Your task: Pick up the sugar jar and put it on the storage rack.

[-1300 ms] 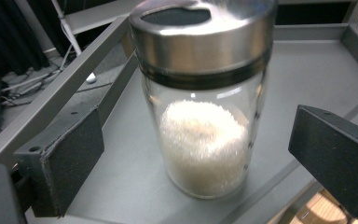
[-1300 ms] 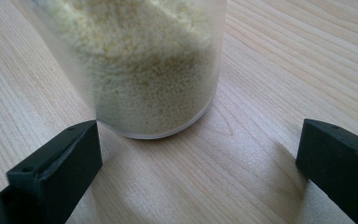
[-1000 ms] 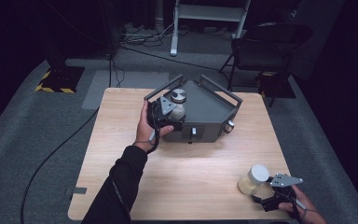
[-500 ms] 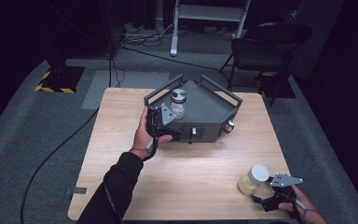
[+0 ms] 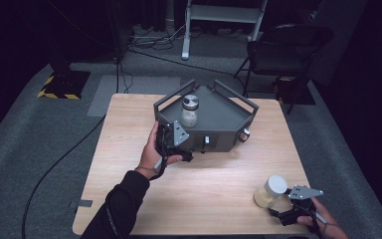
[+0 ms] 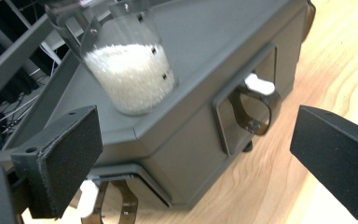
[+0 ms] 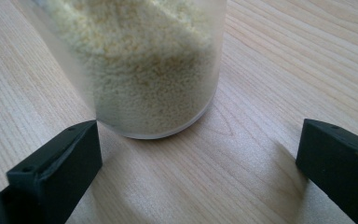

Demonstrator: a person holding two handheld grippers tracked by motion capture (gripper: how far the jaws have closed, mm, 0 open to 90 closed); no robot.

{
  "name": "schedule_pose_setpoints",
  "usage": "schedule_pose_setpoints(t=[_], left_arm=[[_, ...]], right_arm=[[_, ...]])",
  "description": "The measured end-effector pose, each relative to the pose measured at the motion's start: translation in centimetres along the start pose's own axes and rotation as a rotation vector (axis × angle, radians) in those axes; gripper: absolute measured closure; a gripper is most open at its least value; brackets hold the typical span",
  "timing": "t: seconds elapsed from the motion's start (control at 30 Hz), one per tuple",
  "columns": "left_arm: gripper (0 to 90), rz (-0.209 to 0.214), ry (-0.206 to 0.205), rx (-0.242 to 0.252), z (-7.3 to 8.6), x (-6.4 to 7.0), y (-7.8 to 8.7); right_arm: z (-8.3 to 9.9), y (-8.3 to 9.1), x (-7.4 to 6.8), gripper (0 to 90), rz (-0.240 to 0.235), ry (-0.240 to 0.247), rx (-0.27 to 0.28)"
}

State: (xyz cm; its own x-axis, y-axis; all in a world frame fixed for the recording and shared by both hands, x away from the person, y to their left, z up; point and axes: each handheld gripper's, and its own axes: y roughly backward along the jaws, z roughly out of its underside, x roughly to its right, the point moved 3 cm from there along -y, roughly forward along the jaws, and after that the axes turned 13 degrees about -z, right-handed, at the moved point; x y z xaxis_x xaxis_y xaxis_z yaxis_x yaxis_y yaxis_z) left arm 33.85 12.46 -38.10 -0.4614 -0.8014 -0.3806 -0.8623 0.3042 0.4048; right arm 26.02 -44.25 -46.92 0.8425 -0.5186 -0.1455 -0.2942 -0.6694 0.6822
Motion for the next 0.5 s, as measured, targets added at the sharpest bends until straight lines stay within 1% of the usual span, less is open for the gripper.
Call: schedule_pose_setpoints(t=[0.07, 0.13, 0.23, 0.3, 0.4, 0.5], left_arm=[[2.3, 0.006, -0.013, -0.004, 0.3, 0.1, 0.1], [2.2, 0.009, -0.015, -0.009, 0.7, 0.2, 0.3], [2.2, 0.005, -0.031, -0.017, 1.3, 0.5, 0.5], [2.2, 0.006, -0.028, -0.024, 1.6, 0.6, 0.6], [2.2, 0.008, -0.018, -0.023, 2.2, 0.8, 0.9], [2.2, 0.012, -0.026, -0.031, 2.7, 1.0, 1.1]], right_arm=[[0.0, 0.0, 0.0, 0.0, 0.000, 0.000, 0.000], [0.0, 0.0, 0.0, 0.0, 0.001, 0.000, 0.000], [0.0, 0.0, 0.0, 0.0, 0.001, 0.000, 0.000], [0.0, 0.0, 0.0, 0.0, 0.001, 0.000, 0.000], [0.0, 0.0, 0.0, 0.0, 0.001, -0.001, 0.000], [0.0, 0.0, 0.0, 0.0, 0.001, 0.000, 0.000]])
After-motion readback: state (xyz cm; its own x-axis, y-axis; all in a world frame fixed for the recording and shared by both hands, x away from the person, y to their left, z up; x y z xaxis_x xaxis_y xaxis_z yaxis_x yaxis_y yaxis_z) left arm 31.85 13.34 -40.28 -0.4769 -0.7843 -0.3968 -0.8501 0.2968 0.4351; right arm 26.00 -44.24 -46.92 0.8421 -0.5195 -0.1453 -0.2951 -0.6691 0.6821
